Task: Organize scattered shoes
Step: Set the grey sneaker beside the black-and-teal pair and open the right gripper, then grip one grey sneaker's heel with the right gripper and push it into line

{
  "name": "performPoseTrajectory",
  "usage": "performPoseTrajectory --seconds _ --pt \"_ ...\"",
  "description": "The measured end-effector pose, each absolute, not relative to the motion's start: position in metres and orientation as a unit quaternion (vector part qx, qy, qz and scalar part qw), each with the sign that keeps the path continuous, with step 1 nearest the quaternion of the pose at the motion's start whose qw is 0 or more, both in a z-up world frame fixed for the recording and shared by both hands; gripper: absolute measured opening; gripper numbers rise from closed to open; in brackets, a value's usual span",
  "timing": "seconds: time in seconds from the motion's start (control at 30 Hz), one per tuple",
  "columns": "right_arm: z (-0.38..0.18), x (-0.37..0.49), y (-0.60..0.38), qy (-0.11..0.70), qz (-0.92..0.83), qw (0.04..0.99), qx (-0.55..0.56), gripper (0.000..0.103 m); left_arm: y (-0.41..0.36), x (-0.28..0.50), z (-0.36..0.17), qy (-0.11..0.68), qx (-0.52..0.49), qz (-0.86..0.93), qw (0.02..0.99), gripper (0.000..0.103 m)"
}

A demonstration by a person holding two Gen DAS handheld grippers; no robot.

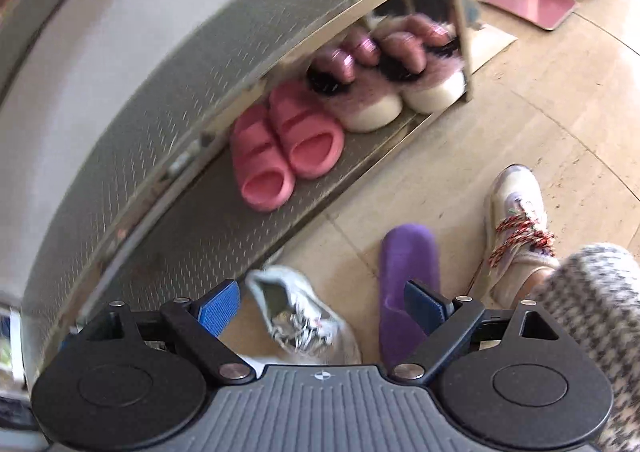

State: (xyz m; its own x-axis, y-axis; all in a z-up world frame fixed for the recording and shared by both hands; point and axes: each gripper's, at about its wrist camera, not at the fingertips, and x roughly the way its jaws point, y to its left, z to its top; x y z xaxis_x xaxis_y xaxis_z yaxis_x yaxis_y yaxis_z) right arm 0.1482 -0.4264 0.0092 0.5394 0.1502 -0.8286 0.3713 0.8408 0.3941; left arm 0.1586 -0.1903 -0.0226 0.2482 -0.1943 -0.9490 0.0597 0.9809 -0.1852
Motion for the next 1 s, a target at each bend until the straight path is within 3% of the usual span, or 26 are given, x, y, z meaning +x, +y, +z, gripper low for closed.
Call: performPoseTrajectory --seconds 0.07,0.43,0.7,0.83,1.0 --pt "0.007 0.152 -0.415 0.479 -0.061 0.837 0.26 0.09 -0.18 0.172 -0.03 0.619 -0.063 -0.055 0.781 0.077" --pt "-0.016 0.175 -0.329 0.535 0.019 0.83 0.158 0.088 -0.104 0.133 -0.005 0.651 0.022 -0.059 0.757 0.081" --pt "-0.07 0.175 -0.247 0.591 0.078 0.803 0.001 0.075 -0.057 0.11 -0.056 0.626 -0.034 -0.027 0.778 0.083" --pt "-0.105 0.174 -0.238 0.618 0.078 0.782 -0.005 0.073 -0.05 0.128 -0.073 0.644 -0.039 -0.04 0.763 0.081" --pt "-0.123 0.189 -0.226 0.597 0.071 0.798 0.039 0.072 -0.038 0.155 -0.068 0.616 -0.027 -0.029 0.787 0.081"
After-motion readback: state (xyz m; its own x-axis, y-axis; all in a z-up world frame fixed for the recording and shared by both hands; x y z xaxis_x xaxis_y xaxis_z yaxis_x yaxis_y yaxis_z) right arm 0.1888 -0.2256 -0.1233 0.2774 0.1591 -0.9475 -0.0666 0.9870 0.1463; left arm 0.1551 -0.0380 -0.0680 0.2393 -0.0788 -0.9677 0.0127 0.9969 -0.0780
